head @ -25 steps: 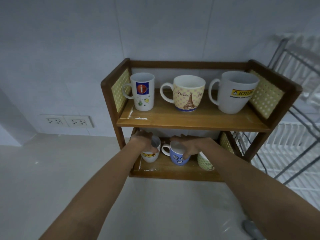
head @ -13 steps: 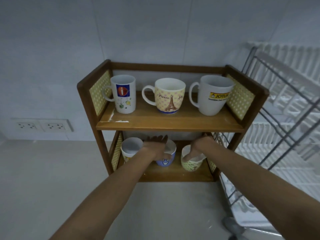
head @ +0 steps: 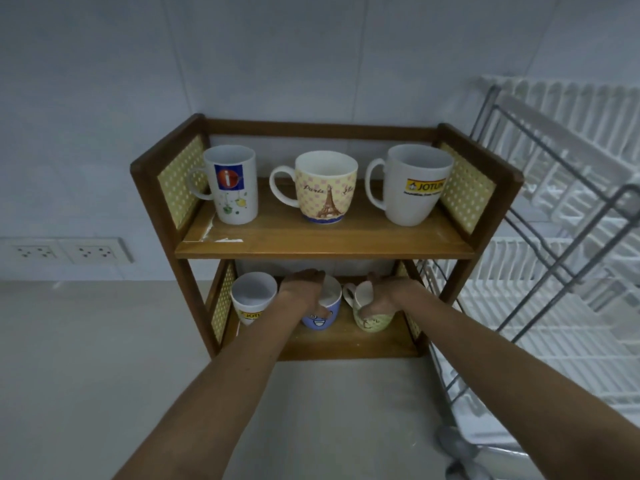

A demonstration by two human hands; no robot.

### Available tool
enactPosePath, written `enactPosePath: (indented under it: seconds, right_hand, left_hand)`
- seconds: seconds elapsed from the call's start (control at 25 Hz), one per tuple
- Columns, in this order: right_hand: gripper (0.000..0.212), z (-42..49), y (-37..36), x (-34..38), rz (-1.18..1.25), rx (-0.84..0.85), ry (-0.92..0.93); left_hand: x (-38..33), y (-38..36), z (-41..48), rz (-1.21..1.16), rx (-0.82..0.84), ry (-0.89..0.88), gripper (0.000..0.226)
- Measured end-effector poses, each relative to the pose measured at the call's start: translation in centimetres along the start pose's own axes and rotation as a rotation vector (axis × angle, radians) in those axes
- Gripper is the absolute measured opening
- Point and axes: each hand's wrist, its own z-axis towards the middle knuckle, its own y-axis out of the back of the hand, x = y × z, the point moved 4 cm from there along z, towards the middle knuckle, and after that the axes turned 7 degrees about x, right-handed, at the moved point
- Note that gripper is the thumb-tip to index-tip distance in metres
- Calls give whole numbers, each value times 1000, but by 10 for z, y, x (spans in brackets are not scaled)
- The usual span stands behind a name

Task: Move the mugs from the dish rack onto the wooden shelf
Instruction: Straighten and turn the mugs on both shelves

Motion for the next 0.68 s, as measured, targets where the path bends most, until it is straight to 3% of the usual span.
enactPosePath:
  seconds: [0.12,0.36,0.68]
  right_hand:
    - [103,4,-2,-3,-12,-5,8]
    - [94,5,4,-6,-202,31,110]
    - [89,14,3,-13,-78,2,153]
  left_hand:
    - [2,3,-1,-25,63,-11,81]
    - [3,5,1,-42,115,-8,78]
    - [6,2,5,-77,123,-16,80]
